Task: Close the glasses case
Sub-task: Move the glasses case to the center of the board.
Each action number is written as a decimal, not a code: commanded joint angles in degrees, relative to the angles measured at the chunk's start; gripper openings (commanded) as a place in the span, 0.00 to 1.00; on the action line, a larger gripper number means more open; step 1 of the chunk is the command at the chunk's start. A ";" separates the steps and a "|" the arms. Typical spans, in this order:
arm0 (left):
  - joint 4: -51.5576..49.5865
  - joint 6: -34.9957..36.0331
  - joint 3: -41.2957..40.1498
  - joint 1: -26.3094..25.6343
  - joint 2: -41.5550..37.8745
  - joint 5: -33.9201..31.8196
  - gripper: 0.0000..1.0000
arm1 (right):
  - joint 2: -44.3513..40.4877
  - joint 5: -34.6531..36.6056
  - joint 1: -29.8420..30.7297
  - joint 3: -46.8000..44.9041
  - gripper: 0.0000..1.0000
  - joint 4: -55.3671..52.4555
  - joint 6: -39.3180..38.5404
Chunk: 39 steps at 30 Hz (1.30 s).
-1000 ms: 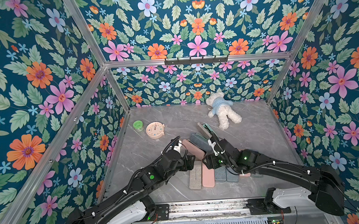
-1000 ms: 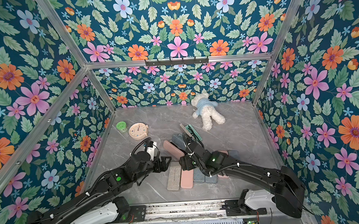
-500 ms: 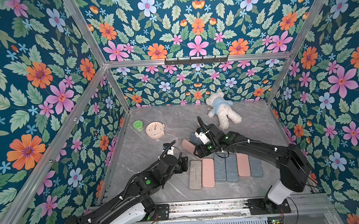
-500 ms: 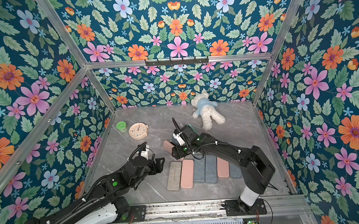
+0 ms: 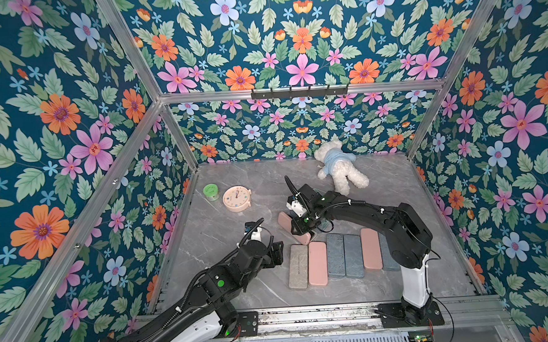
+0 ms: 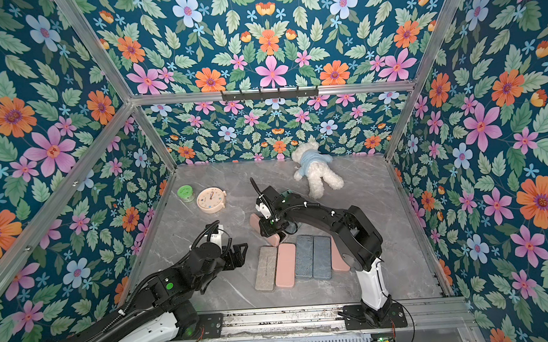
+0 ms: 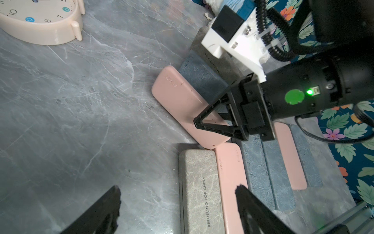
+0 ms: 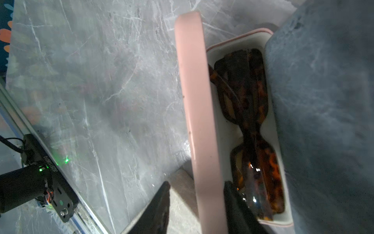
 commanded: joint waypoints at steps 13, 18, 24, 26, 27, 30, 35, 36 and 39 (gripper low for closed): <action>-2.26 0.61 0.40 0.01 -1.98 -0.85 0.90 | 8.09 -0.33 0.05 12.34 0.15 -3.59 1.80; -3.32 0.73 0.59 0.01 -2.99 -1.46 0.90 | 10.10 -0.08 0.07 16.95 0.09 -4.34 3.19; -3.59 0.73 0.50 0.01 -3.45 -1.32 0.90 | 11.85 -1.41 0.05 22.11 0.04 -4.90 5.67; -3.68 0.72 0.35 0.01 -3.91 -1.51 0.90 | 11.87 -2.74 0.02 22.20 0.03 -3.79 7.32; -3.68 0.66 0.24 0.01 -4.30 -1.54 0.90 | 11.72 -3.26 0.23 22.04 0.02 -3.15 8.22; -3.85 0.55 0.15 0.01 -5.36 -1.74 0.90 | 10.39 -3.20 1.30 19.62 0.02 0.17 10.53; -4.44 0.19 0.06 0.01 -7.26 -2.91 0.90 | 8.83 -3.40 3.46 15.75 0.02 5.32 16.59; -4.55 0.14 0.15 0.01 -7.73 -3.02 0.90 | 8.46 -2.95 3.98 15.31 0.02 5.88 17.82; -5.05 0.00 0.45 0.01 -8.87 -3.34 0.89 | 7.74 -1.66 5.71 14.24 0.02 7.90 20.89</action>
